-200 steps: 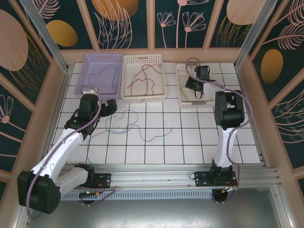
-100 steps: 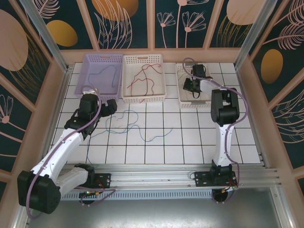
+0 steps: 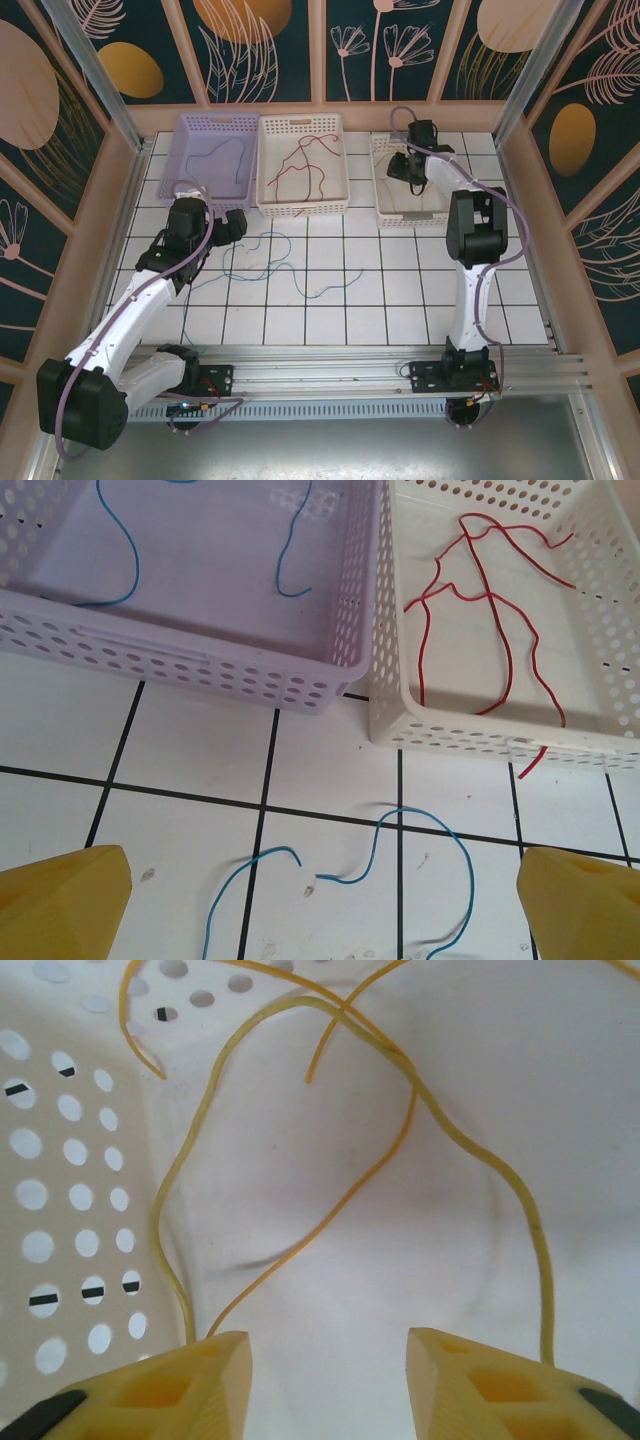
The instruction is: Untangle the cables
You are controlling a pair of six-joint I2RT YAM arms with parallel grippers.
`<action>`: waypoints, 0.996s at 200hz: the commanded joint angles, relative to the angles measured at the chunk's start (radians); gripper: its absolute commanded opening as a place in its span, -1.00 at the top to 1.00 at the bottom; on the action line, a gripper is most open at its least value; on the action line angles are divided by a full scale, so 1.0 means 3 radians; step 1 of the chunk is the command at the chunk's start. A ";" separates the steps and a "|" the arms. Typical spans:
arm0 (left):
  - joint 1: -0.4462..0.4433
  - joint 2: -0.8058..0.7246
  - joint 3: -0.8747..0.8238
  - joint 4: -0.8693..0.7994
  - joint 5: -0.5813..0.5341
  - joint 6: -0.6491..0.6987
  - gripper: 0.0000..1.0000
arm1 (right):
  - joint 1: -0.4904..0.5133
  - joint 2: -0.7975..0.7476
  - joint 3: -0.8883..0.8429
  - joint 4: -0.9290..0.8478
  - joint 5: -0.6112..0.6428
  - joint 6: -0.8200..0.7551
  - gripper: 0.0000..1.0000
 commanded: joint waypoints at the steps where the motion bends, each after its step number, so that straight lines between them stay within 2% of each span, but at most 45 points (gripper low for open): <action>1: -0.0013 0.0015 0.0013 0.0038 0.0047 0.0054 -0.97 | 0.0030 -0.0342 -0.0007 -0.0088 0.0072 -0.0037 0.01; 50: -0.0014 0.0020 0.0018 0.0028 0.0057 0.0053 -0.97 | 0.0057 -0.0903 -0.0148 0.0036 -0.0005 0.0003 -0.10; 129: -0.0018 0.0025 0.0018 0.0024 0.0077 0.0053 -0.97 | 0.0112 -0.1493 -0.0459 0.0162 -0.0133 0.0060 -0.16; 164: -0.0013 0.0020 0.0015 0.0018 0.0084 0.0052 -0.97 | -0.0180 -0.1643 -0.0764 0.0331 -0.0251 0.0207 -0.18; 199: -0.0017 0.0025 0.0017 0.0018 0.0083 0.0059 -0.97 | -0.0402 -0.1336 -0.0782 0.0277 -0.0100 0.0176 -0.16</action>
